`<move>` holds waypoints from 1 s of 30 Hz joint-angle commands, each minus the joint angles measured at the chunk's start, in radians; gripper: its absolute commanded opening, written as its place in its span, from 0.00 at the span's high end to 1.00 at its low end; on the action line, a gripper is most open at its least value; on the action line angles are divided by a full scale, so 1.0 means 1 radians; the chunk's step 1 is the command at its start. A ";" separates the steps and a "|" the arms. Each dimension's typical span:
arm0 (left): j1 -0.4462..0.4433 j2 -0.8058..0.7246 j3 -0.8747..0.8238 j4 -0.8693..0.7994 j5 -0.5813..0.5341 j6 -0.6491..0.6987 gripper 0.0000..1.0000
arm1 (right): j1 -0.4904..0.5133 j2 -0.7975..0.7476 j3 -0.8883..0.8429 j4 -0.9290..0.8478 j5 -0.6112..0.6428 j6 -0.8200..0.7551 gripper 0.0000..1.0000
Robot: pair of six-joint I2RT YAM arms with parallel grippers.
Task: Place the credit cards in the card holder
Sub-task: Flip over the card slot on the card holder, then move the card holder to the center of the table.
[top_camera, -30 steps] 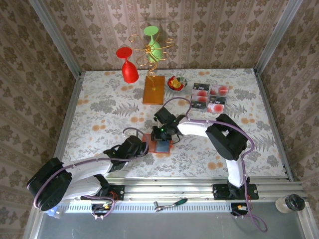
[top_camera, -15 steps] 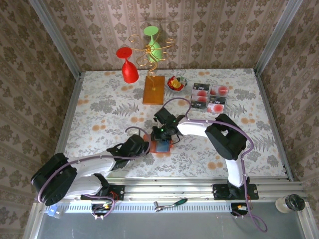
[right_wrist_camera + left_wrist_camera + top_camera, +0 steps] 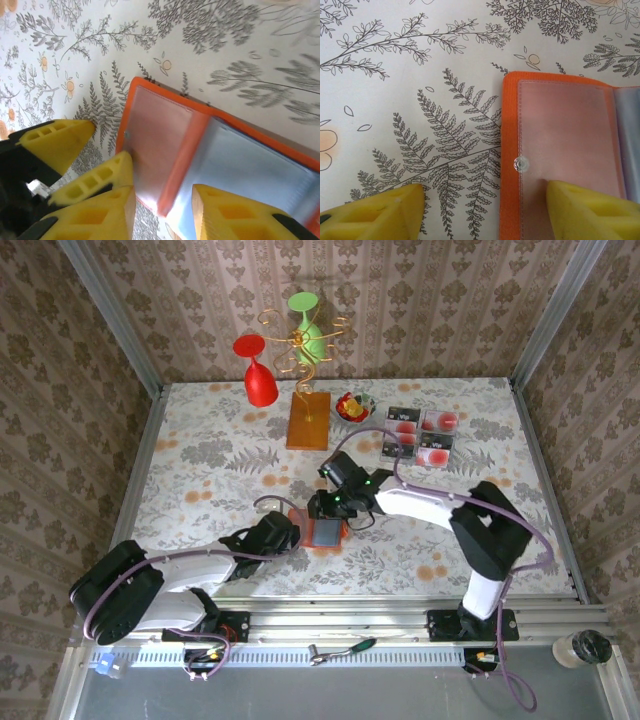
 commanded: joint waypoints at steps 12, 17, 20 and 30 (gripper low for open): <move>-0.016 0.015 0.003 -0.003 0.003 -0.014 0.33 | 0.003 -0.050 -0.154 -0.121 0.232 -0.038 0.44; -0.016 0.008 0.012 -0.019 0.003 -0.011 0.33 | -0.006 -0.032 -0.165 -0.103 0.239 -0.047 0.67; -0.018 0.006 0.022 -0.024 0.008 -0.007 0.33 | -0.023 -0.052 -0.191 -0.081 0.226 -0.058 0.85; -0.037 0.088 0.059 0.008 0.034 0.004 0.34 | -0.103 -0.123 -0.302 0.009 0.122 -0.068 0.97</move>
